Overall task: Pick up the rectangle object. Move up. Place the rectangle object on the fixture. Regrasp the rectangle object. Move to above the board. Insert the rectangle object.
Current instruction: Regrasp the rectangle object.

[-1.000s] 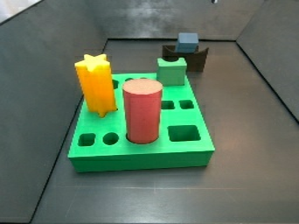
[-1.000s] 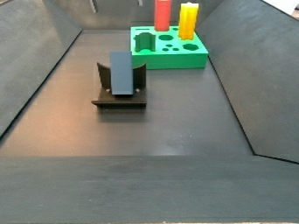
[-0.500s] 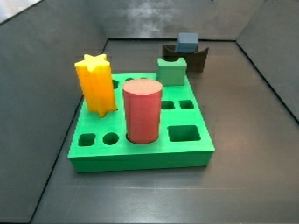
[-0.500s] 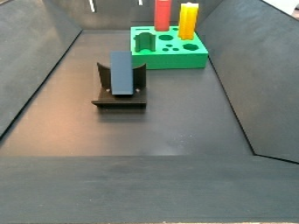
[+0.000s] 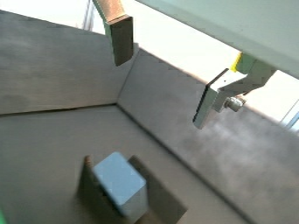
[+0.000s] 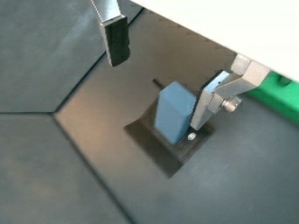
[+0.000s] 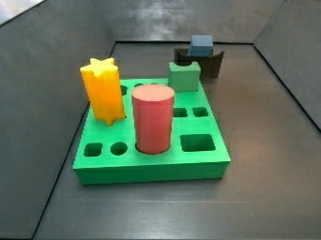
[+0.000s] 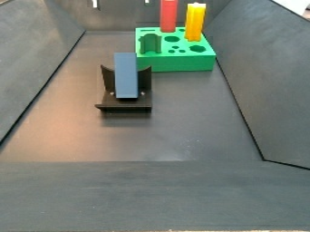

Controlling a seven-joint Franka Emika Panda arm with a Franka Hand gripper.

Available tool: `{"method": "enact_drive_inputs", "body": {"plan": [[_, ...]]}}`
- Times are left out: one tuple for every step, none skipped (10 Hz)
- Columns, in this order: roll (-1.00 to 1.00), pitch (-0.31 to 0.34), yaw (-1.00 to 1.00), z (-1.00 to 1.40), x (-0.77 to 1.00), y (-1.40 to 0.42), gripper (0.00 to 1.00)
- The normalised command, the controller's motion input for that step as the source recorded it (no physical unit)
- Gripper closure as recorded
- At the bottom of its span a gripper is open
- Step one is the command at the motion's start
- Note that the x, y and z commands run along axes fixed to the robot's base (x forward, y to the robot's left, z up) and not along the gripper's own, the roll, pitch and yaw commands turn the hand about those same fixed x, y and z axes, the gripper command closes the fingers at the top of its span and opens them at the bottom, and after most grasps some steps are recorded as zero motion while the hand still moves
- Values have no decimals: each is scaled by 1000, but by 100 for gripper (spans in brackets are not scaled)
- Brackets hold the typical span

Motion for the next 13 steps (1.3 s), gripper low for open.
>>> {"method": "enact_drive_inputs", "body": {"plan": [[1000, 26, 38, -12, 51, -28, 0], [1000, 51, 46, -12, 66, -30, 0], [909, 80, 54, -9, 75, -35, 0], [641, 102, 65, -11, 86, -38, 0], [449, 112, 79, -18, 91, -40, 0], [264, 111, 102, -3, 86, -27, 0], [202, 91, 119, -7, 73, -25, 0], [170, 58, 138, -1000, 30, 77, 0], [153, 39, 147, -1000, 32, 75, 0], [136, 4, 144, -1000, 44, 69, 0], [97, -33, 130, -1000, 57, 62, 0], [80, -57, 114, -1000, 64, 62, 0], [74, -89, 86, -1000, 72, 55, 0]]}}
